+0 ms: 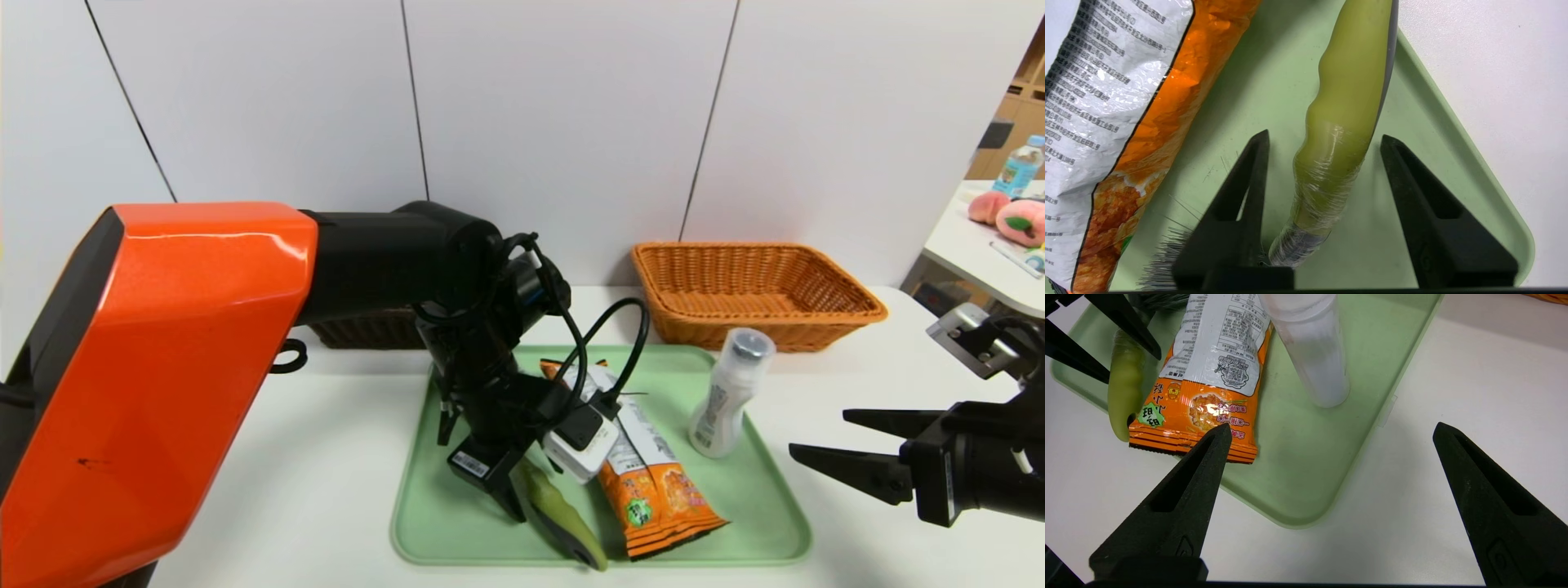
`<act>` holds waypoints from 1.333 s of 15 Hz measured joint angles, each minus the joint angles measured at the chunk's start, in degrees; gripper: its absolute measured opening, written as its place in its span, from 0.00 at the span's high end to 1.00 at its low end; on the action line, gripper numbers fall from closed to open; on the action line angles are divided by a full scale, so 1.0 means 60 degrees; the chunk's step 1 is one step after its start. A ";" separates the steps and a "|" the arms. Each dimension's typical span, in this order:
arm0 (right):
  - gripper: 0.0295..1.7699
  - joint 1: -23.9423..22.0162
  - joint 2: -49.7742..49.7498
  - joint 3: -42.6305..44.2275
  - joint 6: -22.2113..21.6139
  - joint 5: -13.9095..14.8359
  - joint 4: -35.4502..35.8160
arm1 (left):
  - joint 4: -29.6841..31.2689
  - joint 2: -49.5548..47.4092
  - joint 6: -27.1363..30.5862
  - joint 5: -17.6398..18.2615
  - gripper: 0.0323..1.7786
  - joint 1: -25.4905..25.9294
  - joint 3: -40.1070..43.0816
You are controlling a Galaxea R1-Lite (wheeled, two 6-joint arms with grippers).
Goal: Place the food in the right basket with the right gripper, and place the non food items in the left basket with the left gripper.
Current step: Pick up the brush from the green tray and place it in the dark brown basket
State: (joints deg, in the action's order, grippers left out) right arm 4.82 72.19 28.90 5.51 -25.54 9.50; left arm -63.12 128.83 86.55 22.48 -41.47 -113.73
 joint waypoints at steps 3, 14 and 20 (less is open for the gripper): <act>0.04 0.0000 0.0000 0.0000 -0.0014 0.0004 -0.0008 | -0.0004 0.0047 0.0026 -0.0012 0.73 0.0022 0.0000; 0.04 0.0000 -0.0006 0.0002 -0.0146 -0.0006 0.0016 | -0.0008 -0.0455 -0.0089 -0.0018 0.73 0.0081 -0.0014; 0.04 0.0000 -0.0053 0.0002 -0.0148 -0.0010 0.0016 | 0.0087 -0.1093 -0.0331 -0.0045 0.73 0.0087 -0.0014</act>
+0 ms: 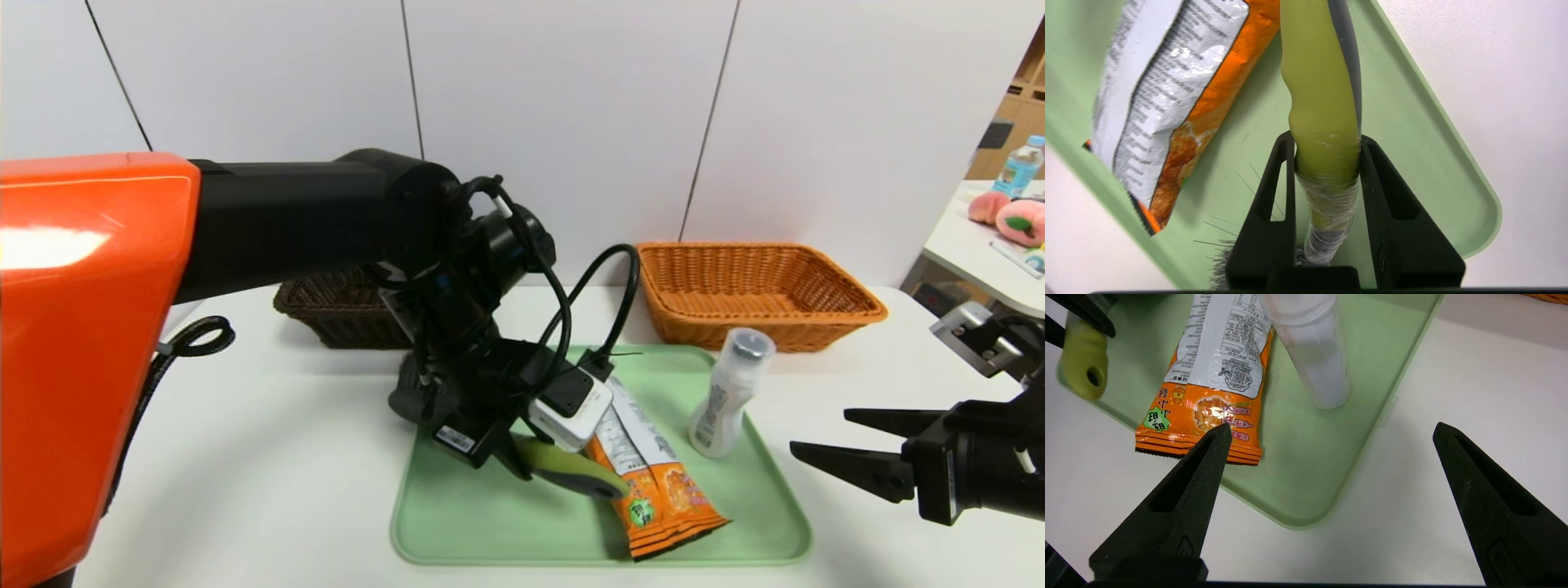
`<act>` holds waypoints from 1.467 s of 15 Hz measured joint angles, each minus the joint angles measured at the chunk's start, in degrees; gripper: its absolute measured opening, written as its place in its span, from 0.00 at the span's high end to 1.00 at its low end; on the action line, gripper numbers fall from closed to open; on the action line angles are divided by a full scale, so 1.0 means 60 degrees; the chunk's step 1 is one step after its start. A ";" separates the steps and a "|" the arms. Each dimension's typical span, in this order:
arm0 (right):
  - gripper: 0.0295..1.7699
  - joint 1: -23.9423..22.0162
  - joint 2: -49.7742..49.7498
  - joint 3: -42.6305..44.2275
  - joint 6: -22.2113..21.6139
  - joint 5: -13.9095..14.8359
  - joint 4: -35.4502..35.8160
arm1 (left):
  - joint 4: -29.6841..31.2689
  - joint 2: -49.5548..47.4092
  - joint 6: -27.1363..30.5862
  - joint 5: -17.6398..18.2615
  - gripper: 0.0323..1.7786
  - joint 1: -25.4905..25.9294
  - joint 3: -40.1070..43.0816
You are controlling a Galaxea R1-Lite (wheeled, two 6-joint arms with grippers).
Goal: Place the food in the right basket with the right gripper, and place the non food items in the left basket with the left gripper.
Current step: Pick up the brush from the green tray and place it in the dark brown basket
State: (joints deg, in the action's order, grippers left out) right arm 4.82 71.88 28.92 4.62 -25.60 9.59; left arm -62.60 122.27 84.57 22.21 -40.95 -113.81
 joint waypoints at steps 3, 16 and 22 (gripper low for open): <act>0.04 0.0000 -0.0004 -0.0002 -0.0004 0.0000 0.0000 | 0.0404 -0.0354 -0.0622 0.0014 0.73 0.0000 0.0000; 0.04 0.0000 -0.0022 -0.0047 0.0000 0.0014 -0.0002 | 0.1213 -0.1664 -0.4139 0.0055 0.73 0.0191 0.0014; 0.04 0.0006 -0.0081 -0.0124 0.0014 0.0004 -0.0002 | 0.1820 -0.2448 -0.5937 0.0091 0.73 0.0597 0.0014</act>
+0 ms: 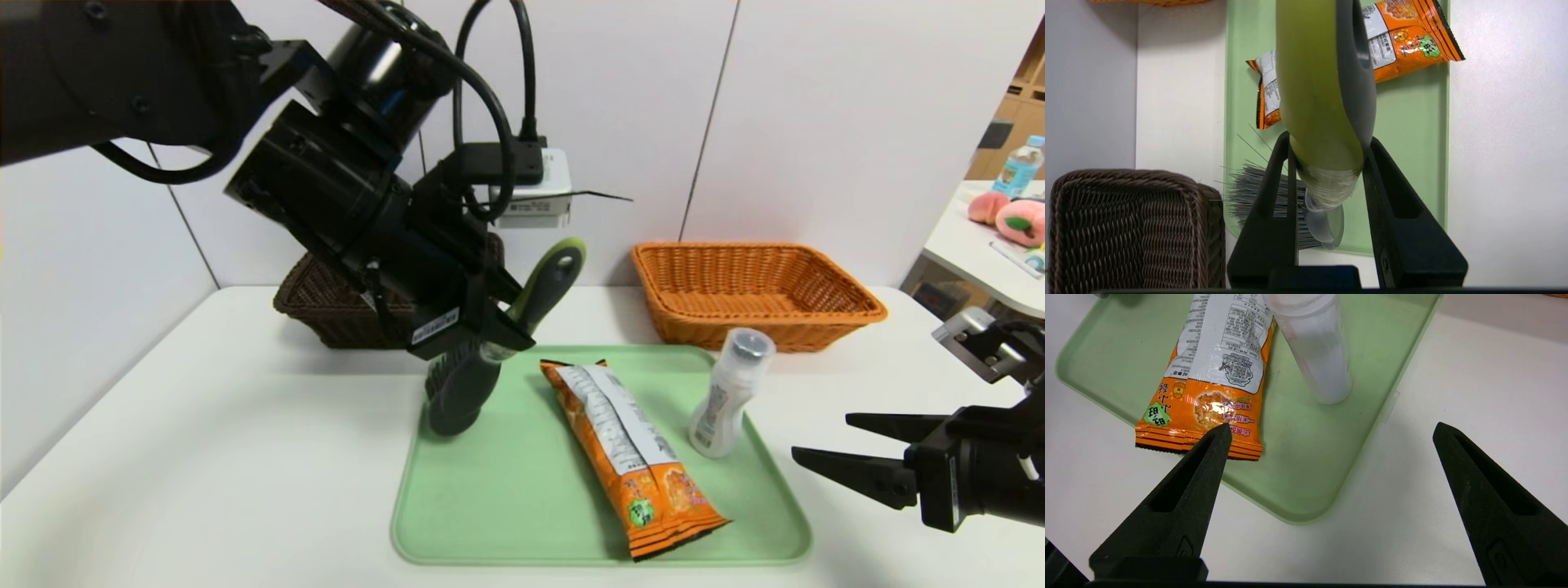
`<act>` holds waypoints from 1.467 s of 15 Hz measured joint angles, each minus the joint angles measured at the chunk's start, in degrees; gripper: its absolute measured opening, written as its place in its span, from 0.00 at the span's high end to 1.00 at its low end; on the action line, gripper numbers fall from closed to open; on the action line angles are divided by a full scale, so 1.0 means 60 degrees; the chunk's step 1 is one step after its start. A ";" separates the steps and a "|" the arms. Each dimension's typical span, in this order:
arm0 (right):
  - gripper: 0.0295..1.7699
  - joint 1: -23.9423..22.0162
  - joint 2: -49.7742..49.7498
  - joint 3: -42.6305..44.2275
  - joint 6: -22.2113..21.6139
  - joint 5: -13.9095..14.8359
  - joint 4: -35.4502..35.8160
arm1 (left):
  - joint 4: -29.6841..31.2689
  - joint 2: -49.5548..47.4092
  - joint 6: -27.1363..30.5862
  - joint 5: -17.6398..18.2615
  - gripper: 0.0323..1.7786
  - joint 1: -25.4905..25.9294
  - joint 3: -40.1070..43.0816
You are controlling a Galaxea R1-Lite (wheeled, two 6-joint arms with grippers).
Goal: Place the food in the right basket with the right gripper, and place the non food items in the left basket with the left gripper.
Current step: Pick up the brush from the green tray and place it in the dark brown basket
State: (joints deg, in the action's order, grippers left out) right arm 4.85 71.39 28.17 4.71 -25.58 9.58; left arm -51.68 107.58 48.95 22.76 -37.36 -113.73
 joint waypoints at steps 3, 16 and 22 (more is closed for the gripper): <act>0.04 0.0008 -0.0006 -0.0035 0.0010 0.0000 -0.0004 | 0.0293 -0.0484 -0.0831 -0.0004 0.73 0.0211 0.0000; 0.04 0.0022 -0.0087 -0.0098 0.0022 -0.0004 0.0002 | 0.1508 -0.1902 -0.1148 -0.0004 0.73 0.2515 -0.0018; 0.04 0.0008 -0.0221 -0.0291 0.0010 0.0010 0.0000 | 0.2540 -0.1658 -0.0201 -0.0033 0.73 0.3058 -0.0010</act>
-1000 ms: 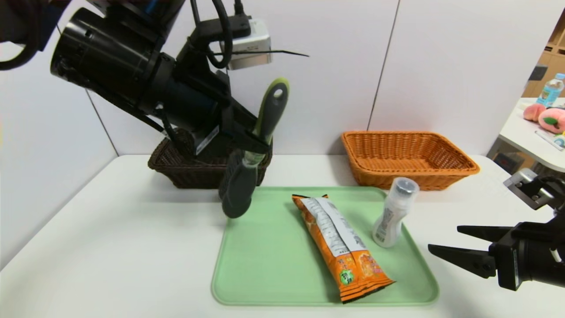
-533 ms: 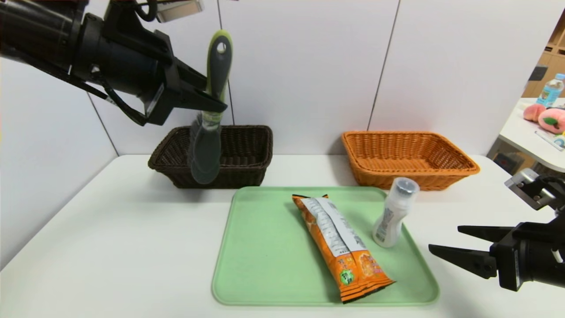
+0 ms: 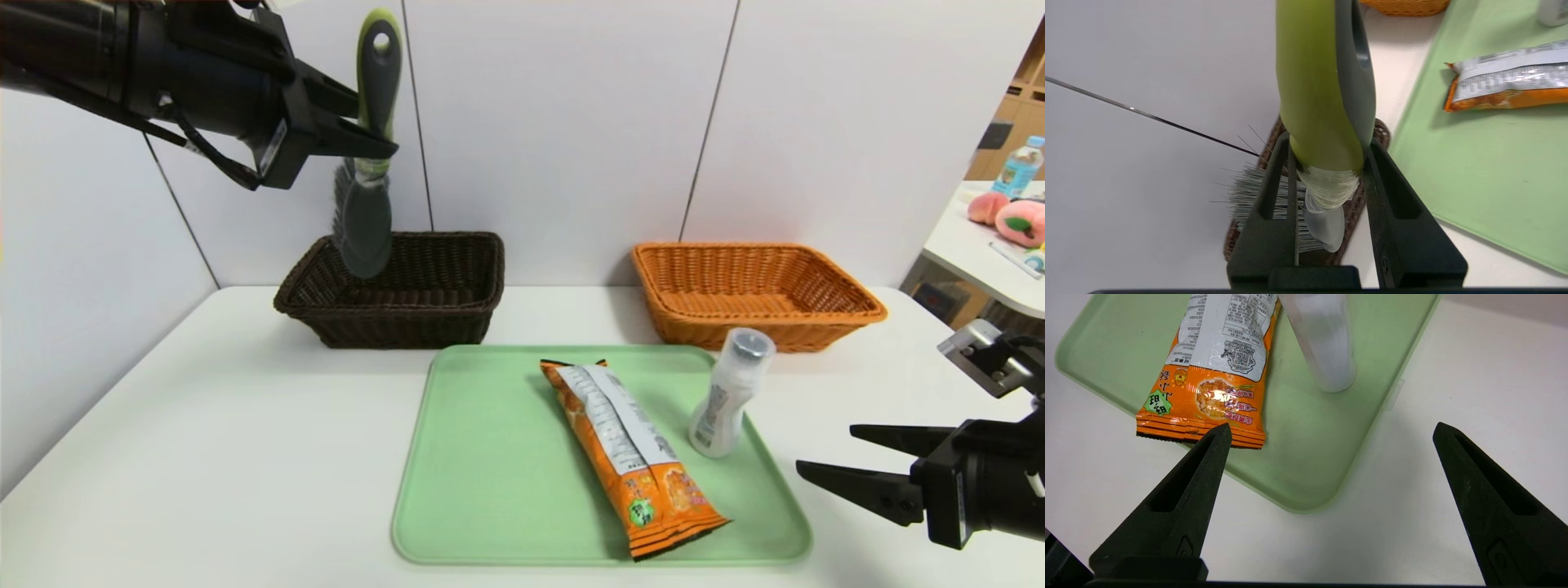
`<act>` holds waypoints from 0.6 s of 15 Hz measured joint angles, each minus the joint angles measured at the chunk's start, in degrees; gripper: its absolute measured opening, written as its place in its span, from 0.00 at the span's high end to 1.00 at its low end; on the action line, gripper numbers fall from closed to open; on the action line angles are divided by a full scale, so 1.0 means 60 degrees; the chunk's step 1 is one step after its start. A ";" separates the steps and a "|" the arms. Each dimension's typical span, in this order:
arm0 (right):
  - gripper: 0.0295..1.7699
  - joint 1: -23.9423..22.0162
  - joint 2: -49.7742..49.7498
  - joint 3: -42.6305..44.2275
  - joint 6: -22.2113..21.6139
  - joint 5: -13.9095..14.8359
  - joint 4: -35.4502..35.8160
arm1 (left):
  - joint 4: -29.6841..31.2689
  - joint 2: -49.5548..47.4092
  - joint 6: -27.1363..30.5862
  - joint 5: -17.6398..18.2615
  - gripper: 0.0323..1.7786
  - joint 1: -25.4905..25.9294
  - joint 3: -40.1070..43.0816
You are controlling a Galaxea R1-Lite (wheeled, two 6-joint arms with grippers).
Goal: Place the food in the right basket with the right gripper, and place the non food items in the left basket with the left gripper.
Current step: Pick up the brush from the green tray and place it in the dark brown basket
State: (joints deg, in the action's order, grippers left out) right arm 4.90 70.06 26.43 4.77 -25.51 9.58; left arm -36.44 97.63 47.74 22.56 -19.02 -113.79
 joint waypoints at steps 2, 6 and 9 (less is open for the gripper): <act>0.04 -0.0004 -0.0022 0.0000 0.0004 0.0000 0.0002 | 0.0268 0.0246 0.0587 -0.0012 0.73 0.0189 0.0006; 0.04 -0.0014 -0.0030 -0.0098 0.0000 0.0022 0.0000 | 0.0309 0.0794 0.2123 -0.0839 0.73 0.0557 0.0010; 0.04 -0.0014 -0.0045 -0.0201 -0.0004 0.0026 0.0000 | 0.0272 0.1189 0.2773 -0.1790 0.73 0.0593 0.0010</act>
State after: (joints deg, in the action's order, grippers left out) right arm 4.82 69.79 25.22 4.74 -25.36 9.58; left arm -34.80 104.77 64.38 11.82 -15.46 -113.73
